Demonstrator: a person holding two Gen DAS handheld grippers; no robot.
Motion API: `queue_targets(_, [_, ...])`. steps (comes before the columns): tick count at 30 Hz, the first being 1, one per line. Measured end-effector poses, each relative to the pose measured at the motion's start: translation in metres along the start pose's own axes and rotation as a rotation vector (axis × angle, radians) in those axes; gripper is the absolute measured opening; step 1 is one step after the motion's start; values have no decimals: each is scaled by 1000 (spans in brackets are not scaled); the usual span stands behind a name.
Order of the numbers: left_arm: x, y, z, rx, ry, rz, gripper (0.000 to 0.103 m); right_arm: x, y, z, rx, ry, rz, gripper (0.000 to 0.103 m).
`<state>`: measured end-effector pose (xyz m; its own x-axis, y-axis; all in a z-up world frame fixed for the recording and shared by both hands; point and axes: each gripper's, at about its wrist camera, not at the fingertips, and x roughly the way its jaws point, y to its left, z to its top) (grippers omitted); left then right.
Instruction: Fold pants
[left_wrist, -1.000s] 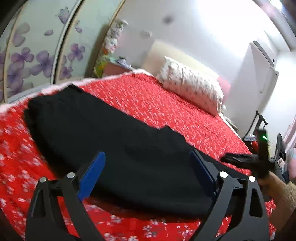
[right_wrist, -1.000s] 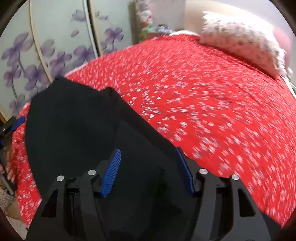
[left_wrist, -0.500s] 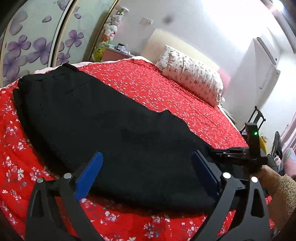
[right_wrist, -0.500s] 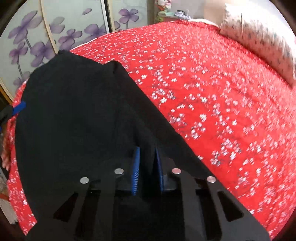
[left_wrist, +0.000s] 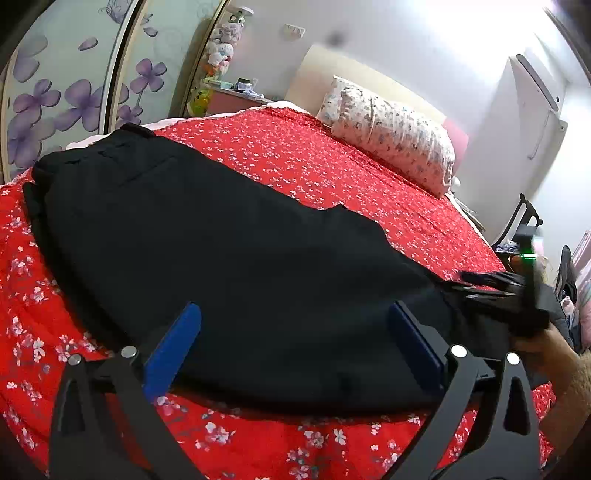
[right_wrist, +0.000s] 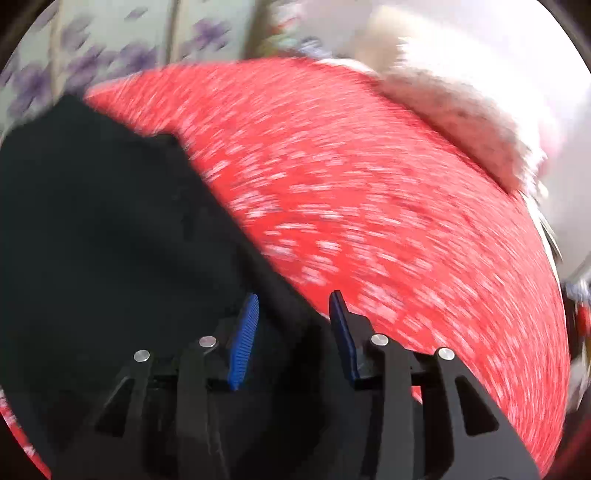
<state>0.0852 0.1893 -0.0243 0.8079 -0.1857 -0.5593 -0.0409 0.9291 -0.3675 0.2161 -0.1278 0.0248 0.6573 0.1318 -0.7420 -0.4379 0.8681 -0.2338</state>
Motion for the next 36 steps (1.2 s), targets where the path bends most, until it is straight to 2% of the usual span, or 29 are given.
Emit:
queue_targets(2, [-1,1,0,-2,0,-2,101,-46,-42,-28,235,-70,31,42])
queue_targets(4, [-1,1,0,-2,1,0,101,-81,-79,-63,444,-102,61,46])
queue_targets(6, [-1,1,0,-1,2,0,101,-113,-113,-108,622,-136,46,46])
queue_targets(11, [-1,0,-1,2,7,6,101,-190,-224,-259,1167,-163,-163,45])
queue_targets(13, [-1,-1,-1,5,9,11,101,-212,-249,-314,1373,-187,-197,44])
queue_targets(16, [0,-3,-1,11,14,22,101,-223,-264,-360,1519,-189,-218,44])
queue_targets(19, [1,-5,1,14,17,26,101,-217,-269,-383,1581,-178,-155,44])
queue_targets(21, [1,-5,0,14,17,26,101,-205,-267,-389,1611,-175,-92,44])
queue_targets(23, [1,-5,0,13,16,24,101,-199,-266,-389,1605,-184,-76,44])
queue_targets(27, [1,-5,0,15,17,27,101,-194,-265,-377,1553,-142,-95,42])
queue_targets(29, [2,-6,0,15,19,29,101,-193,-265,-378,1566,-113,-114,37])
queue_targets(32, [2,-6,0,14,18,26,101,-196,-263,-384,1599,-102,-127,37])
queue_targets(36, [2,-6,0,14,19,27,101,-192,-256,-375,1621,-71,-170,38])
